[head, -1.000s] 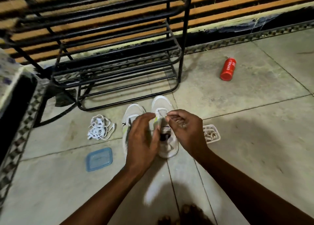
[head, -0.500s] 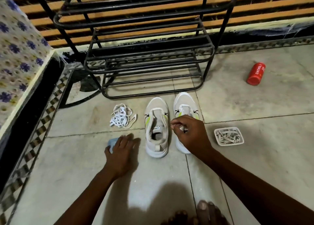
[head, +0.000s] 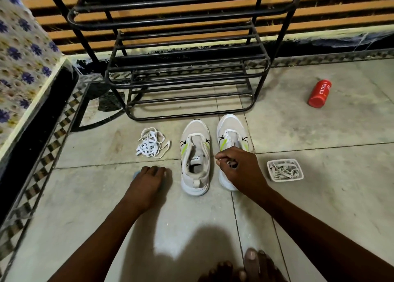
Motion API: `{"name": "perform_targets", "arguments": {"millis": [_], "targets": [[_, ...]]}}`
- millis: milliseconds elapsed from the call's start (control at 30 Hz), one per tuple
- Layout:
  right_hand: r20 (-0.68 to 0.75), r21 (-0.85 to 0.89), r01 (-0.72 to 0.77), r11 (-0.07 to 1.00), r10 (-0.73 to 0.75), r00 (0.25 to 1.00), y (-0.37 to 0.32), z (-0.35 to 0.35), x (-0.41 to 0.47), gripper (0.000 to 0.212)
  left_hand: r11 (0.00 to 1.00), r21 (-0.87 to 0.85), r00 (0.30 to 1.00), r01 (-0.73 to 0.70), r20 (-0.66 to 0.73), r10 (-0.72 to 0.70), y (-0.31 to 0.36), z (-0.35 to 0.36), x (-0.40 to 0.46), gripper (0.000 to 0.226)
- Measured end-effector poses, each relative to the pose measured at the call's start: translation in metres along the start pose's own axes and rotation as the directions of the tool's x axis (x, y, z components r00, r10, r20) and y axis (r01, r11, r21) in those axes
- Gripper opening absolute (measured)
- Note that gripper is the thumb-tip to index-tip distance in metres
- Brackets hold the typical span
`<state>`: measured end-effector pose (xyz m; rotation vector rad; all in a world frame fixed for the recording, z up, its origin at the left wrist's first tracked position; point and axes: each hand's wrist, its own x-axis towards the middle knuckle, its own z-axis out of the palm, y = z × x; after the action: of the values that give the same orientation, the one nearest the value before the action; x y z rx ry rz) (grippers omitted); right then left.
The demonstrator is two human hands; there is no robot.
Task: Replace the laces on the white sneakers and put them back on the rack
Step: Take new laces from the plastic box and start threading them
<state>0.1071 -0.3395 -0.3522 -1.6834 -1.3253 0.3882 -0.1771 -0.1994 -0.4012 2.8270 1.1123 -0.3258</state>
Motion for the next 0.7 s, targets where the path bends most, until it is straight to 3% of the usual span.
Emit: {"name": "perform_targets", "arguments": {"millis": [67,133,233,333,433,500,700], "targets": [[0.000,0.000,0.013,1.000,-0.013,1.000,-0.001,0.000,0.001,0.012,0.992,-0.092,0.996,0.086,0.020,-0.084,0.006,-0.016,0.000,0.090],[0.002,-0.001,0.028,1.000,-0.028,1.000,-0.005,0.001,0.003,0.012,0.946,-0.300,0.985,0.123,-0.081,-0.154,0.016,-0.039,0.000,0.083],[0.049,0.026,0.035,0.999,-0.037,0.998,-0.012,-0.003,0.006,0.023,0.787,-0.613,0.917,-0.072,-0.350,-0.189,0.033,-0.082,0.003,0.067],[0.193,0.168,-0.048,0.985,0.015,0.981,-0.020,-0.009,0.009,0.046,0.647,-0.717,0.851,-0.257,-0.485,-0.200,0.058,-0.117,0.006,0.068],[0.316,0.325,-0.177,0.929,0.070,0.946,-0.027,-0.015,0.014,0.071,0.442,-0.823,0.841,-0.357,-0.489,-0.232,0.082,-0.137,0.010,0.064],[0.338,0.392,-0.226,0.892,0.089,0.937,-0.028,-0.022,0.017,0.076,0.314,-0.869,0.857,-0.383,-0.461,-0.229,0.097,-0.142,0.013,0.063],[0.302,0.444,-0.285,0.850,0.158,0.940,-0.007,-0.067,0.023,0.074,0.148,-0.904,0.901,-0.401,-0.419,-0.115,0.129,-0.134,0.035,0.061]]}}
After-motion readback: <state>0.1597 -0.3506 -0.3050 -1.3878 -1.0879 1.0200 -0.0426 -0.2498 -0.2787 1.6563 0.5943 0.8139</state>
